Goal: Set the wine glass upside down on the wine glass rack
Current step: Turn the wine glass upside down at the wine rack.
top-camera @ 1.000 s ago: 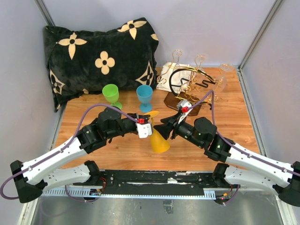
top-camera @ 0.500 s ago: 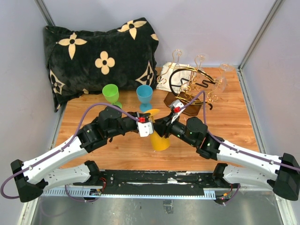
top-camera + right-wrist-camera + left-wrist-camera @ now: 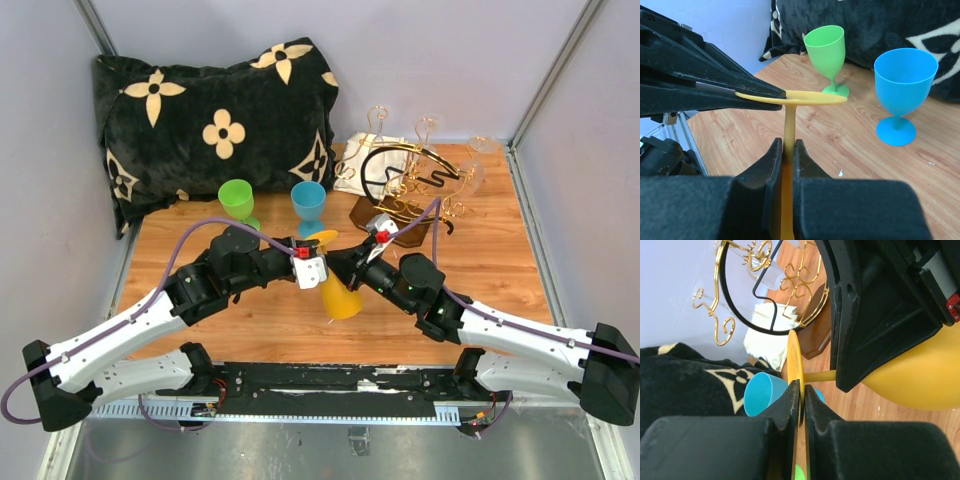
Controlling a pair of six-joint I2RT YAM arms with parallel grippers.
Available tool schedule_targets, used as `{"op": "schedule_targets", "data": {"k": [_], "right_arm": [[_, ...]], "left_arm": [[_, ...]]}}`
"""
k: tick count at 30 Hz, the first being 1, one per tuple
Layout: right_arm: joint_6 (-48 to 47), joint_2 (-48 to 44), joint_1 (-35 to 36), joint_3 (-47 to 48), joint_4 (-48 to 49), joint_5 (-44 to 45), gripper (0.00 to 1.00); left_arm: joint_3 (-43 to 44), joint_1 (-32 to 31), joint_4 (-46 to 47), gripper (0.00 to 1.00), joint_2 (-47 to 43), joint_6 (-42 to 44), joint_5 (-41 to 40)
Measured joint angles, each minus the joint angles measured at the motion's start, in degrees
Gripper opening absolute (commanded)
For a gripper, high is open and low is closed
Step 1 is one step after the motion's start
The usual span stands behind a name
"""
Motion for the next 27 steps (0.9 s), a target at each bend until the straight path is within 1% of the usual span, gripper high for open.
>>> {"op": "schedule_targets", "data": {"k": [2, 4, 10, 11, 12, 13, 14, 16, 19, 23, 27], "right_arm": [[-0.3, 0.0, 0.0, -0.1, 0.7, 0.2, 0.0], [-0.9, 0.2, 0.0, -0.3, 0.7, 0.8, 0.0], [-1.6, 0.9, 0.0, -0.7, 0.9, 1.6, 0.01], [-1.9, 0.9, 0.0, -0.9, 1.0, 1.7, 0.01], [-2.3, 0.9, 0.0, -1.1, 1.1, 2.0, 0.01], [-2.6, 0.9, 0.0, -1.4, 1.1, 2.3, 0.01], [-3.0, 0.8, 0.0, -2.0, 1.2, 2.7, 0.01], [-4.0, 0.4, 0.0, -3.3, 1.7, 3.6, 0.0], [-6.8, -0.5, 0.0, -6.9, 5.3, 5.5, 0.01], [-12.0, -0.2, 0.0, -11.8, 13.2, 8.9, 0.01], [-18.1, 3.8, 0.0, -12.5, 22.4, 11.1, 0.0]], "left_arm": [[0.0, 0.0, 0.4, 0.25, -0.1, -0.5, -0.2], [0.0, 0.0, 0.9, 0.36, -0.6, -1.0, -0.3], [0.0, 0.0, 2.0, 0.53, -2.4, -2.6, 0.0], [0.0, 0.0, 2.2, 0.58, -2.6, -2.9, 0.1], [0.0, 0.0, 2.3, 0.68, -2.8, -3.3, 0.1], [0.0, 0.0, 2.5, 0.76, -2.9, -3.5, 0.0], [0.0, 0.0, 2.9, 0.8, -3.2, -4.5, -0.1], [0.0, 0.0, 3.5, 0.85, -3.6, -6.2, -0.6], [0.0, 0.0, 4.5, 0.91, -4.0, -11.1, -2.6], [0.0, 0.0, 4.7, 0.95, -3.6, -17.4, -5.6], [0.0, 0.0, 4.6, 0.99, -1.6, -22.8, -8.6]]}}
